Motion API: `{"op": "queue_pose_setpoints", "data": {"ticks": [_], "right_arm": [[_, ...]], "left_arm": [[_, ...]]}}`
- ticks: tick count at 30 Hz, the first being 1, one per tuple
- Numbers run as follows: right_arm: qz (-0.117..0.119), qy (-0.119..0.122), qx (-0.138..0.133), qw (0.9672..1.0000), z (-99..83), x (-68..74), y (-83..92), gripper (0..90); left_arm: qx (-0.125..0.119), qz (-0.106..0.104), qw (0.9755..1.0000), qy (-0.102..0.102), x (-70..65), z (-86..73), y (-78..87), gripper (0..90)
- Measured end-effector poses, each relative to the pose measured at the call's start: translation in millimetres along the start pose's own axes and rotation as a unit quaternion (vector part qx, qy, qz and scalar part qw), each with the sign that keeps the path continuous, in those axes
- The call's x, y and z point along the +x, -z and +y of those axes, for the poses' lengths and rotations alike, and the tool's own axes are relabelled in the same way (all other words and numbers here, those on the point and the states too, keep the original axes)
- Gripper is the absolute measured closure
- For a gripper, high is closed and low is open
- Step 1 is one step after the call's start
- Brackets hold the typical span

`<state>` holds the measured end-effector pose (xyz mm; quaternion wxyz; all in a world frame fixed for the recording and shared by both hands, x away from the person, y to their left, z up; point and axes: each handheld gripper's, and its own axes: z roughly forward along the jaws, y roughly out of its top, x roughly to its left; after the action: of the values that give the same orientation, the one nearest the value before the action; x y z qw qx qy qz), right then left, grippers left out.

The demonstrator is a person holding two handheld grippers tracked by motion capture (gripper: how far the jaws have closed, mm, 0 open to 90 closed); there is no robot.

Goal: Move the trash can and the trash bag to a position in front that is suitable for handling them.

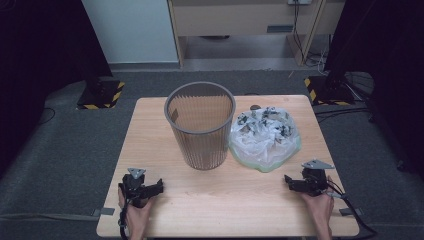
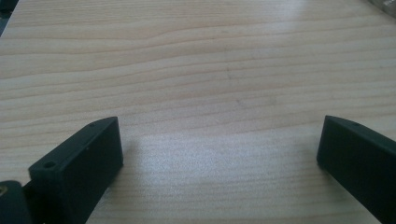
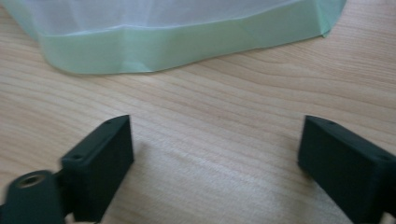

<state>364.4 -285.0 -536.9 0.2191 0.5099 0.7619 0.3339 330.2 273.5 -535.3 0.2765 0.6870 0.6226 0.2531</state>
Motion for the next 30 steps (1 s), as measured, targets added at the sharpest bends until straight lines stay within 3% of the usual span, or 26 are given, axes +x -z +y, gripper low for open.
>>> {"op": "queue_pose_setpoints", "data": {"ticks": [2,3,5,6,8,9,10,13,16,20,26,30], "right_arm": [[0.006,-0.003,-0.01,0.9999,-2.5,1.7,4.1,25.5],[0.017,-0.014,-0.017,0.9996,-3.8,1.8,6.4,27.5],[0.019,-0.011,-0.023,0.9995,-4.1,1.8,8.4,29.1],[0.017,0.0,-0.037,0.9992,-4.4,1.9,11.4,31.0],[0.019,0.004,-0.054,0.9983,-3.3,3.3,17.0,33.0],[0.026,0.007,-0.072,0.9971,-1.5,3.9,21.8,34.5],[0.026,0.007,-0.072,0.9971,-1.5,3.9,21.8,34.5],[0.033,0.005,-0.086,0.9958,-0.6,5.0,24.8,36.6],[0.031,0.009,-0.097,0.9948,-1.5,5.5,27.3,42.9],[0.036,0.001,-0.139,0.9896,-1.3,5.7,34.7,49.8],[0.02,0.01,-0.157,0.9874,3.9,7.5,40.4,51.1],[0.026,0.018,-0.168,0.9853,13.7,11.6,39.9,51.1]], "left_arm": [[0.0,-0.006,1.0,-0.006,0.5,-1.9,1.9,0.0],[0.001,-0.007,0.9999,-0.007,0.4,-2.7,3.0,1.0],[0.0,-0.01,0.9999,-0.003,1.3,-4.4,10.2,5.3],[-0.006,-0.015,0.9999,0.003,2.1,-5.4,12.5,12.7],[-0.02,-0.017,0.9996,0.012,3.3,-7.0,18.3,15.6],[-0.036,-0.014,0.9992,0.009,3.5,-7.4,23.9,21.5],[-0.036,-0.014,0.9992,0.009,3.5,-7.4,23.9,23.6],[-0.067,-0.003,0.9977,0.003,1.9,-5.6,33.4,26.7],[-0.085,-0.004,0.9964,-0.001,0.3,-5.6,37.6,32.1],[-0.1,-0.01,0.995,0.001,-1.4,-4.2,40.7,37.4],[-0.113,-0.016,0.9935,0.002,-1.8,5.6,43.2,43.6],[-0.143,-0.019,0.9895,-0.001,-2.6,13.9,44.2,46.0]]}}
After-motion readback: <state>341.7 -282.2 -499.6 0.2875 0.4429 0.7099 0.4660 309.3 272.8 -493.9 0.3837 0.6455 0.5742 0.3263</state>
